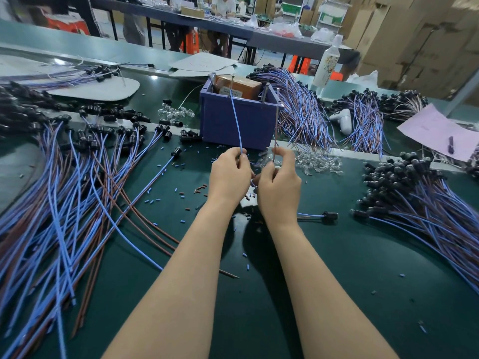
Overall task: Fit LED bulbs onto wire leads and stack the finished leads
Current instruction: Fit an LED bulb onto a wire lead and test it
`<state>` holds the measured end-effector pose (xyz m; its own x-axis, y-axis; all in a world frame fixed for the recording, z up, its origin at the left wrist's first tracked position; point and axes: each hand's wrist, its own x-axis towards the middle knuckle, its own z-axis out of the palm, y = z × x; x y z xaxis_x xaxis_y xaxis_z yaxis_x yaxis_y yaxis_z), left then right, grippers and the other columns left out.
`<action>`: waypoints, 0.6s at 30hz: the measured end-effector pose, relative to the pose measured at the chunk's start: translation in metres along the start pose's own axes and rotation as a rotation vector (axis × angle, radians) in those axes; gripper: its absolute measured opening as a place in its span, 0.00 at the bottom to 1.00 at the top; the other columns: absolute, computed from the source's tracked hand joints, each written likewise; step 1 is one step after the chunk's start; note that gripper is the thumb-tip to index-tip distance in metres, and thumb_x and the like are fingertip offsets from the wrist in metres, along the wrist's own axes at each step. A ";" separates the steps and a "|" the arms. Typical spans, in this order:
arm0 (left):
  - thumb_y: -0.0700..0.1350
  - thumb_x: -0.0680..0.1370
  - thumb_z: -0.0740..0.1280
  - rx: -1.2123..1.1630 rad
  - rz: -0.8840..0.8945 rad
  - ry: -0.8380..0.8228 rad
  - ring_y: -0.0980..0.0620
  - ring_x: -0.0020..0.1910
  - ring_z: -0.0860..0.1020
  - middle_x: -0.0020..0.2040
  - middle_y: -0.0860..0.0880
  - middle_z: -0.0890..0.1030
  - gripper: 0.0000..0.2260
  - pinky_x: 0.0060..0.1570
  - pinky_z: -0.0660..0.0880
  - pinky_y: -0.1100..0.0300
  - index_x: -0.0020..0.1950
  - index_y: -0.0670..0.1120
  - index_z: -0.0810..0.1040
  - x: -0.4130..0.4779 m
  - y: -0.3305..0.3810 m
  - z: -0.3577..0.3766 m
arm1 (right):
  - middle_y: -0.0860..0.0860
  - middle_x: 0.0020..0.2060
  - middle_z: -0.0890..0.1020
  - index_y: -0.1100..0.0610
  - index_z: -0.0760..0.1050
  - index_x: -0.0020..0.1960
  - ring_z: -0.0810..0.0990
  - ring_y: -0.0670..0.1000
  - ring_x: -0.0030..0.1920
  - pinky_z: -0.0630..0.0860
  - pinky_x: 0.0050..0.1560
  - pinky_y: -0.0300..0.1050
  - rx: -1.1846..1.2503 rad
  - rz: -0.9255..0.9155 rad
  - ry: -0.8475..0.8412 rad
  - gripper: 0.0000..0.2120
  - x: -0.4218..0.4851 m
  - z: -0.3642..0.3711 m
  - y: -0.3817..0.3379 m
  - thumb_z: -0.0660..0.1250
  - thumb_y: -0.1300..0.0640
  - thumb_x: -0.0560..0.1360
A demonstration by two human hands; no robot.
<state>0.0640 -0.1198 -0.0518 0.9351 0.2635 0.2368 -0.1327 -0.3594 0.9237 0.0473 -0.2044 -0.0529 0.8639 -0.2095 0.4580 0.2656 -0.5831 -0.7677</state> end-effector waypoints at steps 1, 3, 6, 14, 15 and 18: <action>0.42 0.81 0.56 -0.001 0.002 0.000 0.64 0.25 0.73 0.33 0.53 0.79 0.10 0.31 0.70 0.71 0.59 0.45 0.75 0.000 0.000 0.000 | 0.59 0.40 0.82 0.58 0.69 0.62 0.78 0.63 0.40 0.73 0.43 0.55 -0.004 -0.010 -0.009 0.13 0.000 0.000 0.000 0.56 0.62 0.78; 0.42 0.81 0.57 -0.001 0.001 0.003 0.62 0.29 0.74 0.35 0.52 0.79 0.11 0.36 0.72 0.67 0.60 0.44 0.75 0.001 -0.001 0.000 | 0.60 0.41 0.82 0.57 0.70 0.62 0.77 0.63 0.41 0.72 0.43 0.54 -0.013 -0.017 -0.048 0.14 -0.001 0.000 -0.001 0.56 0.63 0.78; 0.42 0.81 0.57 0.003 0.001 0.010 0.61 0.32 0.75 0.39 0.51 0.79 0.12 0.33 0.71 0.71 0.60 0.44 0.75 0.001 -0.001 0.001 | 0.59 0.43 0.82 0.57 0.71 0.62 0.77 0.63 0.43 0.71 0.45 0.54 -0.022 -0.013 -0.093 0.14 -0.002 0.001 -0.001 0.57 0.63 0.78; 0.42 0.81 0.57 0.013 0.005 0.010 0.60 0.31 0.74 0.38 0.50 0.80 0.11 0.31 0.69 0.72 0.60 0.44 0.75 0.001 -0.001 0.001 | 0.59 0.42 0.82 0.58 0.69 0.61 0.79 0.62 0.45 0.73 0.48 0.55 -0.024 0.049 -0.068 0.13 0.000 0.002 0.001 0.56 0.61 0.78; 0.42 0.81 0.57 0.013 0.006 0.012 0.59 0.32 0.74 0.38 0.50 0.80 0.11 0.31 0.69 0.71 0.60 0.43 0.75 0.001 -0.001 0.002 | 0.59 0.42 0.83 0.58 0.69 0.61 0.79 0.61 0.45 0.73 0.48 0.55 -0.024 0.064 -0.071 0.12 0.000 0.002 0.002 0.56 0.61 0.78; 0.41 0.81 0.57 0.005 0.004 0.020 0.53 0.37 0.75 0.39 0.48 0.80 0.11 0.35 0.67 0.68 0.59 0.43 0.76 0.001 -0.001 0.003 | 0.59 0.42 0.83 0.57 0.68 0.61 0.79 0.61 0.45 0.74 0.49 0.54 -0.008 0.092 -0.070 0.12 0.002 0.002 0.003 0.56 0.61 0.78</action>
<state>0.0661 -0.1214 -0.0532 0.9277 0.2800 0.2467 -0.1347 -0.3653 0.9211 0.0504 -0.2049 -0.0557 0.9124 -0.2073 0.3530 0.1804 -0.5705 -0.8012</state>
